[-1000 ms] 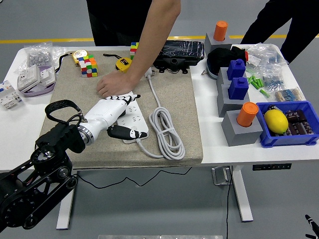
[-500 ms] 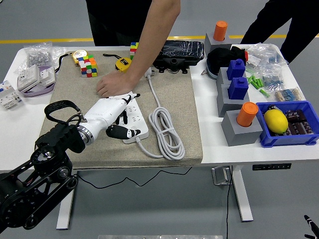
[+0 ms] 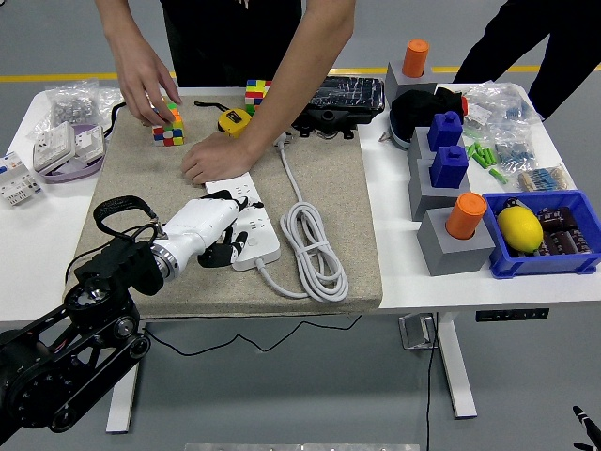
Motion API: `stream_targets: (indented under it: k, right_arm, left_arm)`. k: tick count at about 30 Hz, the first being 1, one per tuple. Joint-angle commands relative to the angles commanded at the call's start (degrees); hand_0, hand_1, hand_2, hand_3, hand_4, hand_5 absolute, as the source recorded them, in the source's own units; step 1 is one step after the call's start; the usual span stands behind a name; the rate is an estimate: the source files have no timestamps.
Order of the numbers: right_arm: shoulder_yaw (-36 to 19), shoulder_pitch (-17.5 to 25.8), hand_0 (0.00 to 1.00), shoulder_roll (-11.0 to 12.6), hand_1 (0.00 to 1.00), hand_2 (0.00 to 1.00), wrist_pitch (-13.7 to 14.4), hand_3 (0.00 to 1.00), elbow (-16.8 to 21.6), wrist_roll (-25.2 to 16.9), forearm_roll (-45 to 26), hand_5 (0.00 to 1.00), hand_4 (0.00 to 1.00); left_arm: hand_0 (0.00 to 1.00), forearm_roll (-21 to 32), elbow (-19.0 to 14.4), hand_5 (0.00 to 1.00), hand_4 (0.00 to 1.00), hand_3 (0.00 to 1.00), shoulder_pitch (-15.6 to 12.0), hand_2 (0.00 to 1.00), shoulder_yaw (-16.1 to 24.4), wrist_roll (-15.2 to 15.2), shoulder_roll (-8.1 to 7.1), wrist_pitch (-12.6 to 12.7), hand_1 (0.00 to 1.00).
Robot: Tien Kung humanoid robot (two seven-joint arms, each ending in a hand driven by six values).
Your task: Pick up the plug,place it near the board,insert it into the board,press the button
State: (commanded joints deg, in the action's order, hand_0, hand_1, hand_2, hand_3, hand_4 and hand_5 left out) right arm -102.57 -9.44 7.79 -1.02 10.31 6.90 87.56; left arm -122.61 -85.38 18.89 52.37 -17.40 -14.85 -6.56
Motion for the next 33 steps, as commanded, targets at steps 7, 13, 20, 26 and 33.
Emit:
stream_targets:
  k: [7, 13, 20, 26, 33]
  right_arm:
    - [-0.1, 0.1, 0.8, 0.2, 0.75, 0.728, 0.1, 0.785, 0.0, 0.1, 0.0, 0.977, 0.998]
    - [0.2, 0.2, 0.8, 0.1, 0.749, 0.728, 0.1, 0.785, 0.0, 0.1, -0.2, 0.977, 0.998]
    - [0.1, 0.3, 0.8, 0.2, 0.75, 0.728, 0.1, 0.785, 0.0, 0.1, -0.2, 0.978, 0.998]
    - [0.2, 0.2, 0.8, 0.2, 0.75, 0.728, 0.1, 0.785, 0.0, 0.1, -0.3, 0.977, 0.998]
    - [0.2, 0.1, 0.8, 0.2, 0.75, 0.728, 0.0, 0.785, 0.0, 0.1, -0.3, 0.978, 0.998]
  left_arm:
    - [0.228, 0.4, 1.1, 0.002, 0.273, 0.838, 0.0, 0.154, -0.8, 0.1, 0.01, -0.7, 0.055]
    - [0.224, 0.9, 2.1, 0.002, 0.239, 0.782, 0.0, 0.145, -1.1, 0.1, -0.04, -1.6, 0.045]
    - [0.21, 1.3, 2.4, 0.002, 0.228, 0.707, -0.2, 0.129, -1.6, 0.3, -0.12, -1.9, 0.032]
    - [0.209, 1.0, 2.8, 0.002, 0.201, 0.72, 0.0, 0.127, -1.7, 0.4, -0.08, -1.6, 0.029]
    - [0.211, 0.8, 3.9, 0.002, 0.19, 0.741, 0.4, 0.128, -1.3, 0.8, 0.1, -0.9, 0.028]
